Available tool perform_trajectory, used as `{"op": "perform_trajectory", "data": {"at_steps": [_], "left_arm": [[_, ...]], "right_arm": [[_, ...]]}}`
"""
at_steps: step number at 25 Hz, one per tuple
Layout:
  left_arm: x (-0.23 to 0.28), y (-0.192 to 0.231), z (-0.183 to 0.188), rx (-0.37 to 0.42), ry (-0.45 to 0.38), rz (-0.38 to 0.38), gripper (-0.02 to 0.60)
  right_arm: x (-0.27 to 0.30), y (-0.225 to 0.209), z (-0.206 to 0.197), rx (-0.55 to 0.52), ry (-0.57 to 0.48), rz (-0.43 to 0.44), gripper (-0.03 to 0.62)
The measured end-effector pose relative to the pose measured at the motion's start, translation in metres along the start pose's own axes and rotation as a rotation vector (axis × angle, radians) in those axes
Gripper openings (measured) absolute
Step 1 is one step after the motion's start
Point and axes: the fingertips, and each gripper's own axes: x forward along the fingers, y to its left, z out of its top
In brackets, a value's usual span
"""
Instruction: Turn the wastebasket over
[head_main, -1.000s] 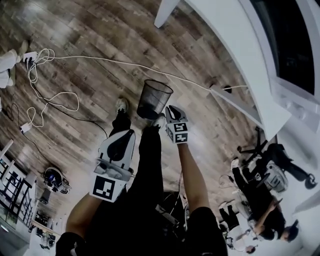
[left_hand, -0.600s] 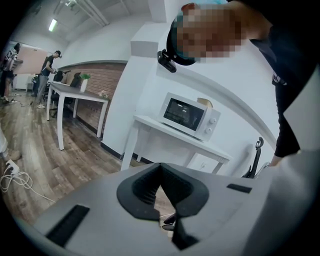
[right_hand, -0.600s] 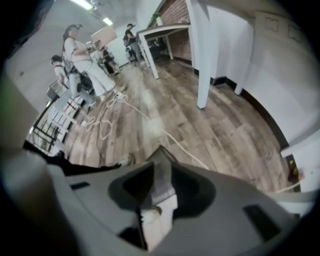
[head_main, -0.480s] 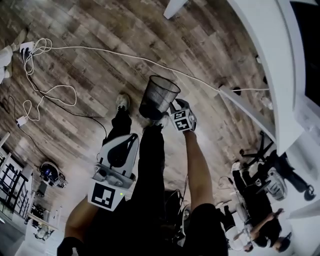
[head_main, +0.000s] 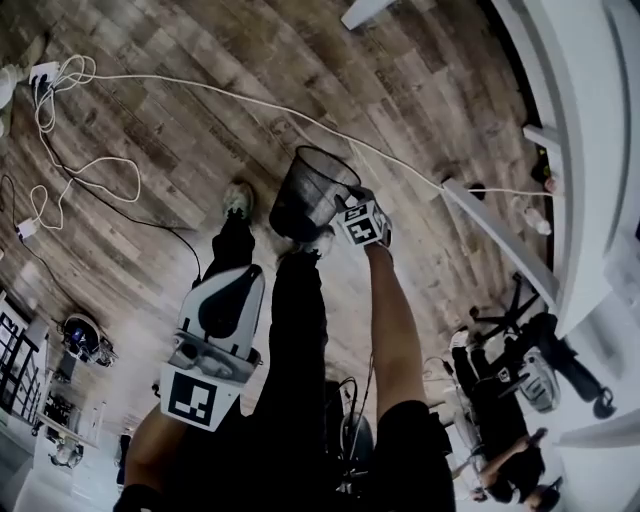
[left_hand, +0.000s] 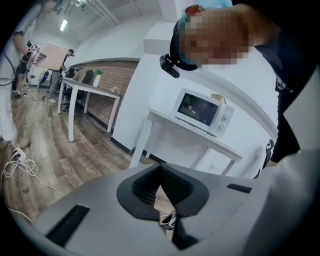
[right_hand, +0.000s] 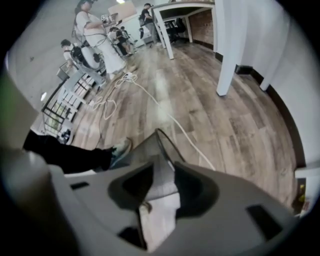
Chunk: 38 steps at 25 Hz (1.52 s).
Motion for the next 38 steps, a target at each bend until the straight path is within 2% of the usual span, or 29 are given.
{"op": "perform_trajectory", "data": {"at_steps": [5,11,16,21,29,34,38], "left_arm": [[0.004,0.013,-0.01,-0.014,-0.003,0.015,0.032],[0.006,0.026,-0.028,-0.016,0.029,0.016,0.032],[0.004,0.036,-0.036,-0.029,0.036,0.028,0.032],[0.008,0.041,-0.033,-0.036,0.02,0.039,0.031],[0.006,0.05,-0.035,-0.052,0.016,0.04,0.032],[0.0,0.055,-0.033,-0.053,0.011,0.052,0.032],[-0.004,0.057,-0.028,-0.064,0.001,0.067,0.032]], "right_arm": [[0.019,-0.009,0.003,-0.045,0.028,-0.007,0.133],[0.04,-0.008,0.005,-0.196,0.133,0.042,0.14],[0.052,-0.002,0.006,-0.219,0.186,0.099,0.138],[0.058,0.0,0.009,-0.23,0.188,0.144,0.136],[0.059,0.013,0.026,-0.376,0.235,0.234,0.083],[0.056,0.026,0.029,-0.32,0.263,0.297,0.057],[0.047,0.039,0.026,-0.385,0.261,0.302,0.051]]}}
